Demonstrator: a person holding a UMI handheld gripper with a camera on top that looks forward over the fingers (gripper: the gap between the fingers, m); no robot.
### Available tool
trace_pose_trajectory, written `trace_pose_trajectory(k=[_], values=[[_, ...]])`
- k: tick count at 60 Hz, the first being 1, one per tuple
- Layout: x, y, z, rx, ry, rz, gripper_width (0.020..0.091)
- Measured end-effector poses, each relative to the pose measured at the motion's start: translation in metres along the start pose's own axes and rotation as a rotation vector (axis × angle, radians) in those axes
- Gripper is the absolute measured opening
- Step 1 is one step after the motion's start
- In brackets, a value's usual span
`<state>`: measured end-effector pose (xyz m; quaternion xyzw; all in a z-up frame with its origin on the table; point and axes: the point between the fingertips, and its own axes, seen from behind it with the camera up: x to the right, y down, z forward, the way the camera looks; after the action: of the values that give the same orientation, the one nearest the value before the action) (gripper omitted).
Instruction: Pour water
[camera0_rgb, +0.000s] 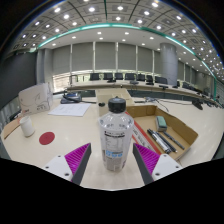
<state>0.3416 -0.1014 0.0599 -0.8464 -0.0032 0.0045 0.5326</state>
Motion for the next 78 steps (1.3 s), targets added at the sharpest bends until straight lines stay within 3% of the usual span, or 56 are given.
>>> trace_pose_trajectory(k=[5, 7, 11, 15, 28, 39, 51, 65, 78], values=[[0.000, -0.004, 0.019, 0.028, 0.007, 0.005, 0.0834], [0.000, -0.006, 0.025, 0.043, 0.005, 0.004, 0.0768], [0.005, -0.009, 0.034, 0.065, 0.022, 0.003, 0.0566], [0.005, -0.011, 0.036, 0.082, 0.022, 0.010, 0.0557], [-0.010, -0.012, 0.034, 0.080, -0.010, -0.006, 0.0427], [-0.022, -0.031, 0.028, 0.078, 0.039, -0.120, 0.0409], [-0.061, -0.105, 0.014, 0.118, 0.140, -0.333, 0.0410], [-0.174, -0.194, 0.003, 0.195, 0.320, -0.809, 0.0409], [-0.290, -0.209, 0.021, 0.261, 0.430, -1.349, 0.0406]])
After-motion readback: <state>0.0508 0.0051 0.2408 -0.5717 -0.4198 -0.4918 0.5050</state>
